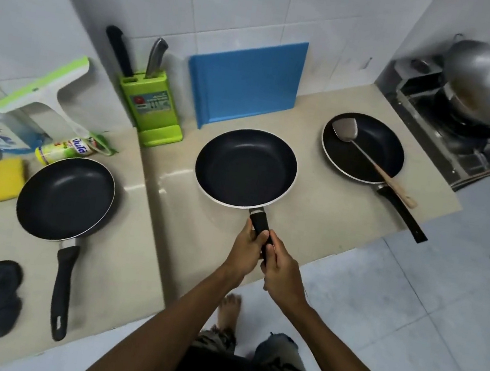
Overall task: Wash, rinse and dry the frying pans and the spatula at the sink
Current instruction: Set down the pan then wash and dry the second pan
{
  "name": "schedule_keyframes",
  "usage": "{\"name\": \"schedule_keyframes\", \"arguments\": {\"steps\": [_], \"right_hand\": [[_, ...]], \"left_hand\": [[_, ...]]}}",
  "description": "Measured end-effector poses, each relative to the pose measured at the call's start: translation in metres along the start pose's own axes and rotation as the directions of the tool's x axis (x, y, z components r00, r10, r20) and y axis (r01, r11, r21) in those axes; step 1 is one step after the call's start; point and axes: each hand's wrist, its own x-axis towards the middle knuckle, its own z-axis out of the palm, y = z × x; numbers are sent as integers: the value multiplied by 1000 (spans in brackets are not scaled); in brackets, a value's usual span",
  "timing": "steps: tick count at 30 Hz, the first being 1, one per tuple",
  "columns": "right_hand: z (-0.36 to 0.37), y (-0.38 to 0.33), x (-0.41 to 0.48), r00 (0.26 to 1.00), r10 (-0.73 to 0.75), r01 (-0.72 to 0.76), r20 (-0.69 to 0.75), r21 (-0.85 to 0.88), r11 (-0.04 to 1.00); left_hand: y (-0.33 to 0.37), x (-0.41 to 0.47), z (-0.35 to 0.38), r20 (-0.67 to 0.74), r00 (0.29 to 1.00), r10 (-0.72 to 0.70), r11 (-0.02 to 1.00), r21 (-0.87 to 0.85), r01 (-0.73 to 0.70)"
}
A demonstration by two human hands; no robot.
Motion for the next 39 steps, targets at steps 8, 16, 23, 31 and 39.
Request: {"name": "schedule_keyframes", "arguments": {"steps": [8,16,23,31,39], "right_hand": [[1,9,16,999,29,-32,24,104,994],[4,22,19,997,34,-43,74,124,991],[7,30,22,993,31,-45,116,116,992],[4,41,31,972,70,-72,222,1,997],[10,54,36,947,95,-70,306,-92,993]], "left_hand": [[-4,17,1,-22,1000,-13,1000,-1,13],[-16,20,5,-70,997,-20,1000,5,21],[-22,23,4,-77,997,-33,999,-23,31],[-26,31,8,-69,985,-161,985,-72,156],[-41,35,7,-80,963,-255,965,-75,250]]}}
